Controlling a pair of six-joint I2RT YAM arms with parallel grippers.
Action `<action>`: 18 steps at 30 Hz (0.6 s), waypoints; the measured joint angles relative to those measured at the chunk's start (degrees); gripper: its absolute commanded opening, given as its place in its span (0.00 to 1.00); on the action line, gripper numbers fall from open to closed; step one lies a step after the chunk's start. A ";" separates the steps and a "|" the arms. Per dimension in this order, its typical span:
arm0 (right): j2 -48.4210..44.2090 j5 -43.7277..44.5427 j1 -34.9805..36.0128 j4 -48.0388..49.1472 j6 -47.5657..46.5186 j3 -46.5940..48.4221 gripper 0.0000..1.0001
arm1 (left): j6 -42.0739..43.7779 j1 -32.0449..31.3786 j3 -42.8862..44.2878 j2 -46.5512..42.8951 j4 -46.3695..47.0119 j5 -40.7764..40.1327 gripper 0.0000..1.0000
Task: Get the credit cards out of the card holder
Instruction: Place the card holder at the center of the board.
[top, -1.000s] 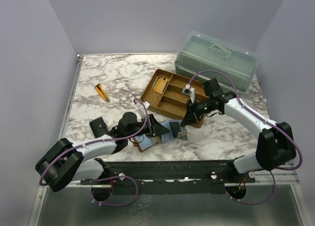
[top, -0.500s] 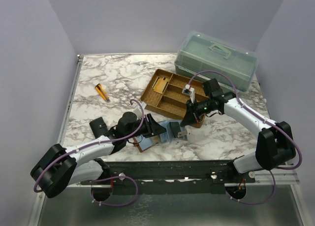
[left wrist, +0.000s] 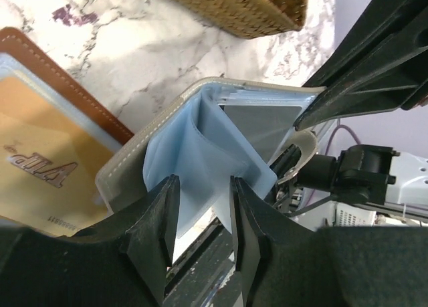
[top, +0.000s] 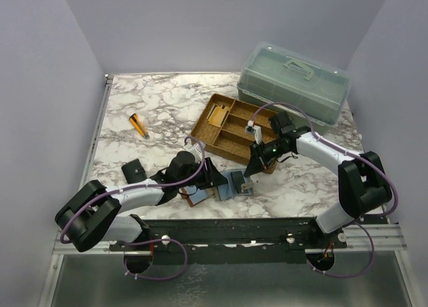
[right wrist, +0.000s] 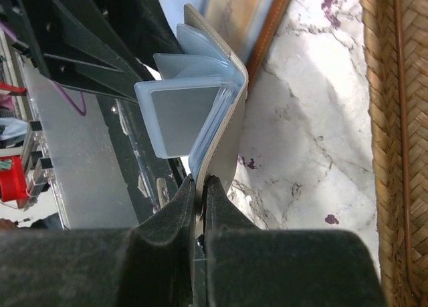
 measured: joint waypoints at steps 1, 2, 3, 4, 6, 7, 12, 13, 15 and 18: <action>0.81 0.35 0.00 0.07 -0.02 0.00 0.00 | 0.00 -0.04 0.00 1.05 -0.13 -0.04 0.41; 1.57 0.70 0.00 0.07 -0.04 0.00 0.00 | 0.02 -0.13 0.00 1.42 -0.26 -0.11 0.41; 2.27 0.96 0.00 0.04 -0.09 0.00 0.01 | 0.00 -0.15 0.00 1.57 -0.37 -0.22 0.41; 2.95 1.09 0.00 0.07 -0.15 0.00 0.02 | 0.02 -0.17 0.00 1.57 -0.37 -0.31 0.40; 4.07 1.33 0.00 0.04 -0.35 0.00 0.11 | 0.00 -0.22 0.00 1.57 -0.31 -0.72 0.40; 4.37 1.64 -0.04 0.04 -0.48 0.00 0.16 | 0.00 -0.26 0.00 1.57 -0.33 -0.98 0.40; 4.52 4.22 -0.04 0.09 -1.53 0.02 0.39 | 0.00 -0.48 0.57 3.61 -0.35 -1.75 0.38; 4.50 4.81 -0.04 0.11 -1.79 0.02 0.43 | 0.02 -0.57 1.05 4.66 -0.57 -1.81 0.38; 4.50 6.08 -0.04 0.15 -2.16 0.02 0.53 | 0.09 -0.83 1.97 6.27 -1.20 -2.05 0.38; 3.78 8.55 -0.04 0.26 -2.89 0.02 0.61 | 0.50 -1.14 3.98 8.39 -3.15 -2.58 0.38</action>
